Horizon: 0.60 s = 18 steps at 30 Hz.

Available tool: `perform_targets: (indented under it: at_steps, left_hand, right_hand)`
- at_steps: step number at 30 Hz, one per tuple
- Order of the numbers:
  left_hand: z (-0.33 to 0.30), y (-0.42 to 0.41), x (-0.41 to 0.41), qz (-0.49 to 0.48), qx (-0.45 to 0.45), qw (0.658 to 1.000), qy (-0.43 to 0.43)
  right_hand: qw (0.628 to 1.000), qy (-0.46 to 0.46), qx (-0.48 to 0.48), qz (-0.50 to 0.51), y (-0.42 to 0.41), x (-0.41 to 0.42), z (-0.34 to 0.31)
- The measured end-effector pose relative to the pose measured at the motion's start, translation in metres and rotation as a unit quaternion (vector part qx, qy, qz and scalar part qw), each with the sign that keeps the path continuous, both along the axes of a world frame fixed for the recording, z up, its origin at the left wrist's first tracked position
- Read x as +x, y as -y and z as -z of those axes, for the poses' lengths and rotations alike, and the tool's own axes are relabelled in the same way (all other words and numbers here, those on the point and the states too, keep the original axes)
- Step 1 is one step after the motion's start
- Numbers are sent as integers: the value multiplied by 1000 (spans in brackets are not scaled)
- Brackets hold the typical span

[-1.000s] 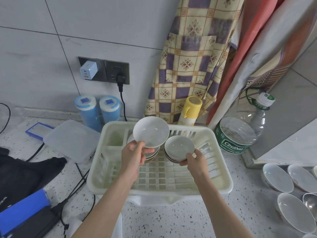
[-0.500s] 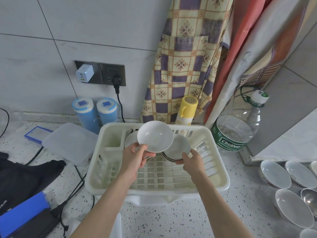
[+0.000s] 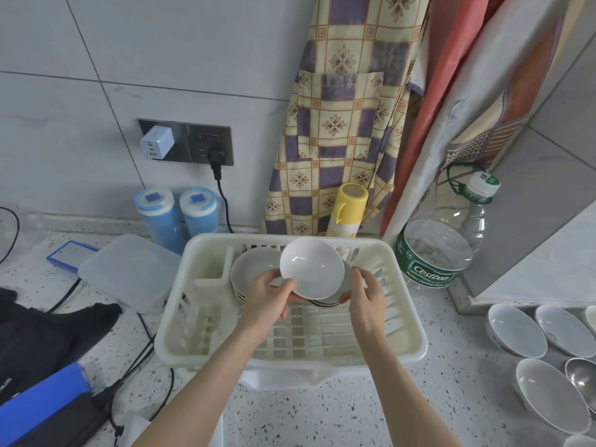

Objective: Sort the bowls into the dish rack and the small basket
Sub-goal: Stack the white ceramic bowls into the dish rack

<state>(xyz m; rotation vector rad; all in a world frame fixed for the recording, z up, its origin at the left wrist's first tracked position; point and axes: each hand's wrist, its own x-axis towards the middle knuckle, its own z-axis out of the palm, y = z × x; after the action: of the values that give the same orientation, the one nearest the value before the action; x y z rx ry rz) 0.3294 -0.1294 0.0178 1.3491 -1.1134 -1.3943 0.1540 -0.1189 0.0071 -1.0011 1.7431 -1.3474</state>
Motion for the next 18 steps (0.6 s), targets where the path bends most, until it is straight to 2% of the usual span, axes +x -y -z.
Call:
perform_targets:
  at_steps: [4, 7, 13, 18]
  left_hand:
    - [0, 6, -12, 11, 1, 1000, -3]
    - [1, 9, -14, 25, 1, 1000, -19]
    - [-1, 7, -16, 49, -4, 997, -57]
    - [4, 4, -14, 58, -14, 998, -24]
  right_hand:
    - [996, 24, -21, -85, -2, 2, -4]
    - [992, 52, -35, -108, -2, 2, -6]
    - [996, 55, -12, -76, -1, -3, -4]
    - [999, 5, 4, -43, 0, -4, 1]
